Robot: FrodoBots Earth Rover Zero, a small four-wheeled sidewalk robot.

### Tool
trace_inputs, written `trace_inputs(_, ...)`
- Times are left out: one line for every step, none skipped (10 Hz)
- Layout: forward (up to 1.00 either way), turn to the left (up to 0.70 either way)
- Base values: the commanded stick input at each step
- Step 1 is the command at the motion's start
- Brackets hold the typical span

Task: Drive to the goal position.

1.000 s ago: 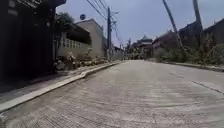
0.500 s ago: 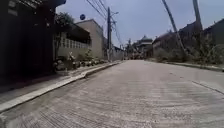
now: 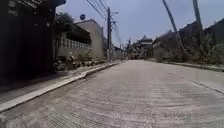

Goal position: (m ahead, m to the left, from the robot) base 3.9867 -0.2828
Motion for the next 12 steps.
trace_inputs(1.0,0.0)
trace_inputs(1.0,0.0)
trace_inputs(1.0,0.0)
trace_inputs(1.0,0.0)
trace_inputs(1.0,0.0)
trace_inputs(1.0,0.0)
trace_inputs(1.0,0.0)
trace_inputs(1.0,0.0)
trace_inputs(1.0,0.0)
trace_inputs(1.0,0.0)
trace_inputs(1.0,0.03)
trace_inputs(1.0,-0.23)
